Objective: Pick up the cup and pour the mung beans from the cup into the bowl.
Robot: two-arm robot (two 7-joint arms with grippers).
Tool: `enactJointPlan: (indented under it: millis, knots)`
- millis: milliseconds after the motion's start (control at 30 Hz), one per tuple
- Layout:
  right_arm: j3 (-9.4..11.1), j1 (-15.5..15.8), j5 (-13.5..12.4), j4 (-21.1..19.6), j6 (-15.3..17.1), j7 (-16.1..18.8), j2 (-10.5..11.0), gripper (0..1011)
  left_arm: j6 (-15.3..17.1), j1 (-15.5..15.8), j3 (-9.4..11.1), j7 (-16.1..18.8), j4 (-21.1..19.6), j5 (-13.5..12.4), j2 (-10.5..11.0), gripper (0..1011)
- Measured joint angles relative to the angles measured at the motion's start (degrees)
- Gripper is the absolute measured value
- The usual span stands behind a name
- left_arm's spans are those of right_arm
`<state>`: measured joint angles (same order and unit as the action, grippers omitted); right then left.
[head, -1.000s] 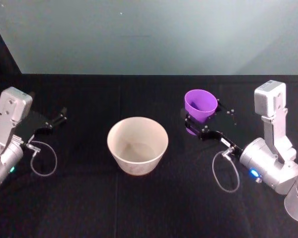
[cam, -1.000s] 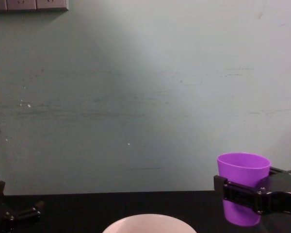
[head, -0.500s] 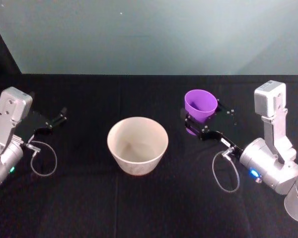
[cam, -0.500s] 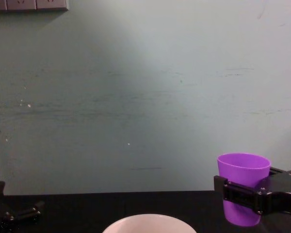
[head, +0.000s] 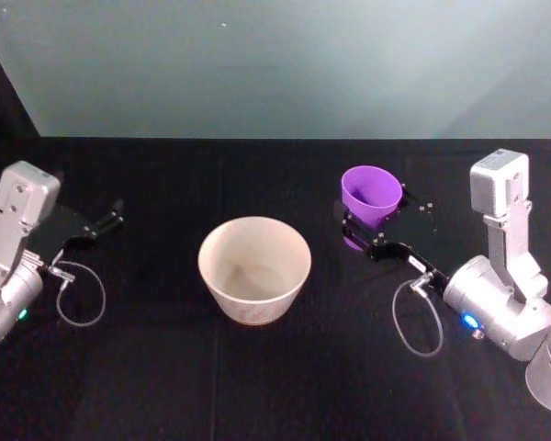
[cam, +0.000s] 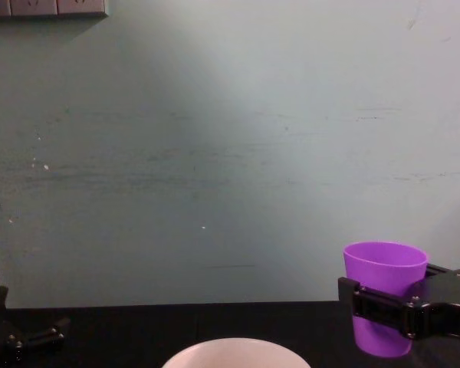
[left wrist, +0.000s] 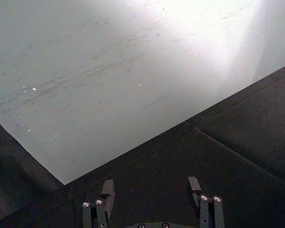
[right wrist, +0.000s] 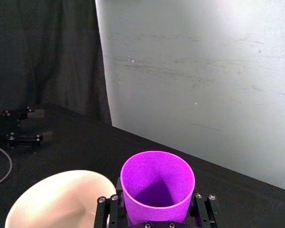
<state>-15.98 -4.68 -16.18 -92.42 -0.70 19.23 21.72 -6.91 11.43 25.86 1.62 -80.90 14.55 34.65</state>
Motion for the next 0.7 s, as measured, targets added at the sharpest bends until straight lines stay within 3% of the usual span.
enactJointPlan:
  millis: [700]
  knots:
    - [0.0, 0.0, 0.0, 0.0, 0.0, 0.0, 0.0, 726, 0.0, 0.0, 0.0, 0.0, 0.0, 0.0, 0.0, 1000]
